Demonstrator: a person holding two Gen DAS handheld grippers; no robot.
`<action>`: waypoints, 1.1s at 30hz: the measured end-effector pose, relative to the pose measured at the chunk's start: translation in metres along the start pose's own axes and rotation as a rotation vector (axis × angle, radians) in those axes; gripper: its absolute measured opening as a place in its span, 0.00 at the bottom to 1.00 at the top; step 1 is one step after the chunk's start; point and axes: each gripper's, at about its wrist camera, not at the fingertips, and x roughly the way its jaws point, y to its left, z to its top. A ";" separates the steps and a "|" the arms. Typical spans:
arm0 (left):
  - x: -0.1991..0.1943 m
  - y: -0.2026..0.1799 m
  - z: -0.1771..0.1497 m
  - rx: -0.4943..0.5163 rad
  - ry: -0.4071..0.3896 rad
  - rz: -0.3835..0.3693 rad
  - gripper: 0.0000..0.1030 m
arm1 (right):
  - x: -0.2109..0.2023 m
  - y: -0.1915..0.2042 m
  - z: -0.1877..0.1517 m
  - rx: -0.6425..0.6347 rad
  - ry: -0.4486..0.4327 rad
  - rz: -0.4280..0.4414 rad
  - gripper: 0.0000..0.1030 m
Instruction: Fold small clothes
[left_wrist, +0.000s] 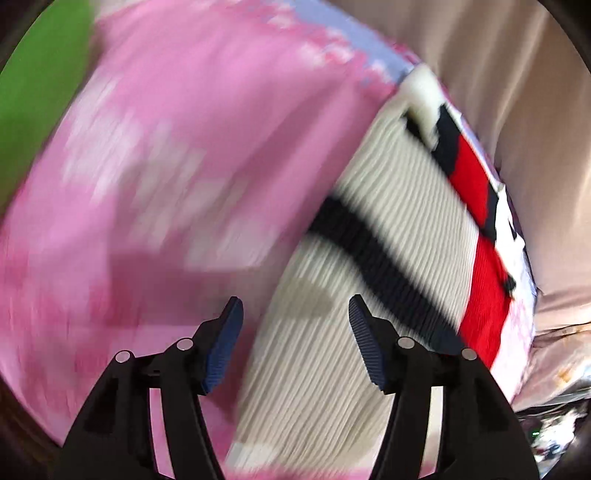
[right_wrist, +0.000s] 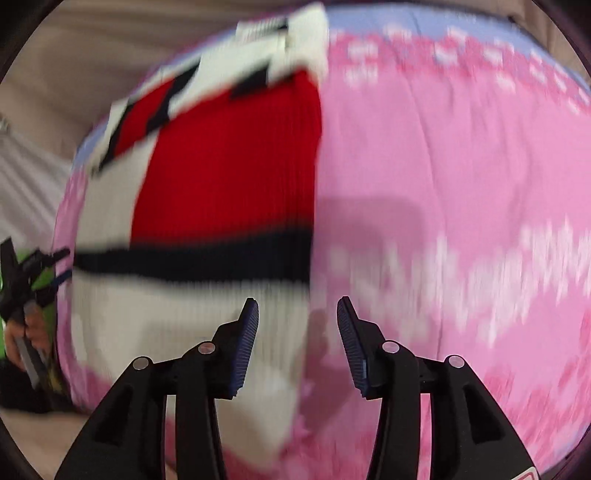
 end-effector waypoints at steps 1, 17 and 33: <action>-0.005 0.003 -0.010 -0.004 -0.007 -0.015 0.57 | 0.002 -0.001 -0.014 -0.002 0.021 0.019 0.43; -0.048 -0.024 -0.060 0.033 -0.001 -0.139 0.10 | -0.035 0.018 -0.025 -0.073 -0.199 0.157 0.06; -0.055 -0.005 -0.201 0.145 0.372 -0.044 0.09 | -0.067 -0.055 -0.168 -0.131 0.160 -0.046 0.05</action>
